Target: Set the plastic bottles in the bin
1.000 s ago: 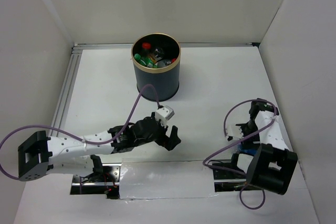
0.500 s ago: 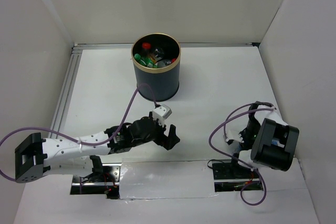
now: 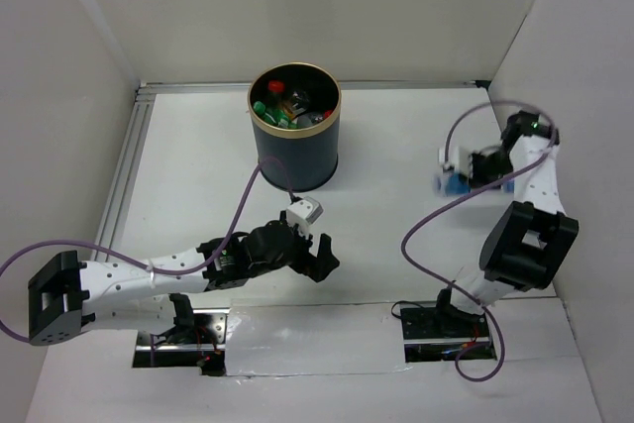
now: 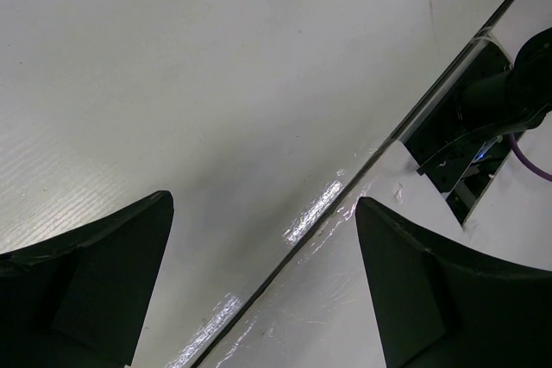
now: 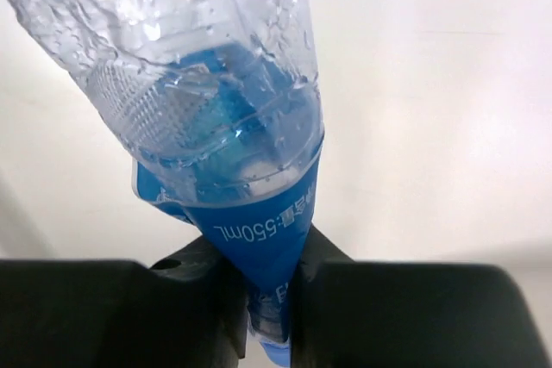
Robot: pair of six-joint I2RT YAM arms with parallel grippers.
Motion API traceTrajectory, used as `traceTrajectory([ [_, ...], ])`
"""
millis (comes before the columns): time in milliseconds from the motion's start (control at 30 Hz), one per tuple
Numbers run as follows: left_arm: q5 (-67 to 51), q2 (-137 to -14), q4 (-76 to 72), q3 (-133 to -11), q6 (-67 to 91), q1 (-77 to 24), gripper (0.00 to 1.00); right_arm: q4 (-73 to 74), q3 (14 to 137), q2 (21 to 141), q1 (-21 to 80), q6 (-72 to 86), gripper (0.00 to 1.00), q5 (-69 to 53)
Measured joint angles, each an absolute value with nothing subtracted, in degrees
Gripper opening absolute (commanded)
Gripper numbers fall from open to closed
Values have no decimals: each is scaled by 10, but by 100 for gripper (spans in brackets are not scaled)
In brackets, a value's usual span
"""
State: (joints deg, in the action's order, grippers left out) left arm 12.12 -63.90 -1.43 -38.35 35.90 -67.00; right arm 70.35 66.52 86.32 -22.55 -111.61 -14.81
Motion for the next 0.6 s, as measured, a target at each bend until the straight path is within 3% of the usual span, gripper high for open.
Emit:
traceTrajectory([
  [33, 123, -639, -14, -383, 361, -670, 100, 705, 765, 884, -225, -1087, 0, -218],
  [200, 131, -638, -15, -378, 364, -670, 100, 611, 993, 898, -217, -857, 0, -440],
  [400, 142, -632, -15, -368, 364, -670, 100, 245, 984, 860, -88, -387, 2, -578],
  [600, 159, -597, -14, -345, 370, -670, 100, 90, 1095, 979, 115, -152, 2, -587],
])
